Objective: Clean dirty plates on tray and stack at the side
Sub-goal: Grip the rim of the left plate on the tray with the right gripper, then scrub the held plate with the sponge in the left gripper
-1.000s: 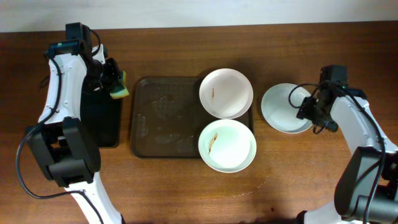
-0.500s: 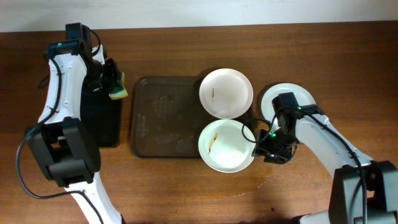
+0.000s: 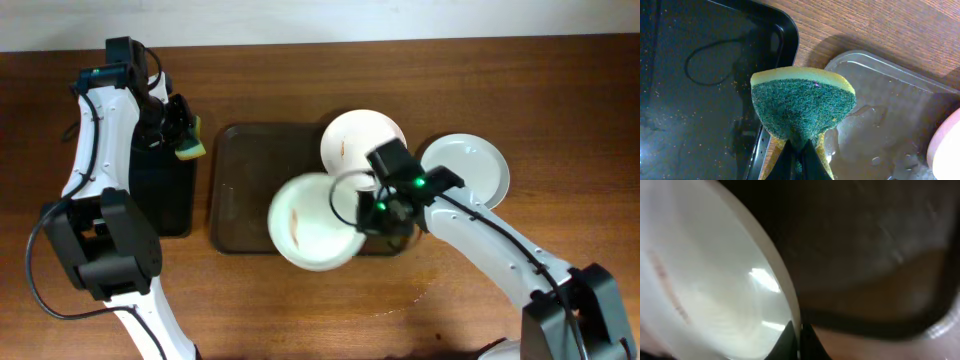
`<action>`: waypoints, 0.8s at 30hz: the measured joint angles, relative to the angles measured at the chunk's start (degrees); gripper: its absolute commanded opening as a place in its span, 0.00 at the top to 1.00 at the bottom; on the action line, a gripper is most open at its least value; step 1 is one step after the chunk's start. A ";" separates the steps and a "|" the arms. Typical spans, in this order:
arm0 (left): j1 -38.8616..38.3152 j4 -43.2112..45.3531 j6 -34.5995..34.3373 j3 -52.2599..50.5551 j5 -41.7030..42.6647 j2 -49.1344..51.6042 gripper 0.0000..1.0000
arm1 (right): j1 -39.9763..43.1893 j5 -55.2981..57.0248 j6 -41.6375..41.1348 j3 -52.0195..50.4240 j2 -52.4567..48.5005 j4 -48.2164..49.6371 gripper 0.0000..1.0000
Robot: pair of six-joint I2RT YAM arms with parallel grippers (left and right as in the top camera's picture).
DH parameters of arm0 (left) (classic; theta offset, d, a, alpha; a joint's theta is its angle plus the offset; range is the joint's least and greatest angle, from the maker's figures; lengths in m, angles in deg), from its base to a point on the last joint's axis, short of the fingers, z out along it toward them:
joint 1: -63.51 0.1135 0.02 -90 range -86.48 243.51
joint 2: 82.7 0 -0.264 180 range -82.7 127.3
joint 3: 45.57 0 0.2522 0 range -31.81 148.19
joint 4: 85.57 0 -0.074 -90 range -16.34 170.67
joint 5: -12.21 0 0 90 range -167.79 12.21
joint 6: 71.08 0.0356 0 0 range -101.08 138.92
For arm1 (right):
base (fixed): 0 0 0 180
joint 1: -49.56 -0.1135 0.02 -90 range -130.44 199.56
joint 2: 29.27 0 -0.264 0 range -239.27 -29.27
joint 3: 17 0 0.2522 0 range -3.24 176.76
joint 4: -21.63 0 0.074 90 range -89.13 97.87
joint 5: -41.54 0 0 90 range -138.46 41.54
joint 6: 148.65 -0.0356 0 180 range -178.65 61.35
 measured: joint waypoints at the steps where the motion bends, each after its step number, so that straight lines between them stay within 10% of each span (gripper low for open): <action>1: 0.00 -0.07 0.00 0.00 0.00 0.00 0.99 | -1.22 0.90 -1.03 1.62 -0.11 5.70 0.96; 5: 0.00 0.02 0.00 0.00 0.00 0.00 0.99 | -6.86 5.70 -5.14 2.62 -10.71 17.33 0.96; 6: 0.00 -0.02 0.00 0.00 -0.02 0.00 0.99 | -7.72 5.66 -5.68 2.62 -13.62 17.75 0.89; 7: 0.00 -0.02 -0.02 0.00 0.00 0.00 0.99 | -7.87 5.66 -6.38 2.62 -15.04 17.84 0.60; 9: 0.00 0.00 0.00 0.00 -0.02 0.00 0.99 | -7.85 5.64 -6.69 2.82 -15.21 18.16 0.52; 12: 0.00 0.00 -0.02 0.00 -0.02 0.00 0.99 | -7.85 5.97 -6.78 3.10 -15.28 20.37 0.55; 17: -0.24 -2.29 0.00 0.00 -0.02 0.00 0.99 | -7.41 5.84 -6.82 6.08 -20.68 21.53 0.96; 24: -9.25 -4.87 2.78 0.00 0.04 0.00 0.99 | -6.56 4.96 -8.11 6.21 -20.79 21.86 0.96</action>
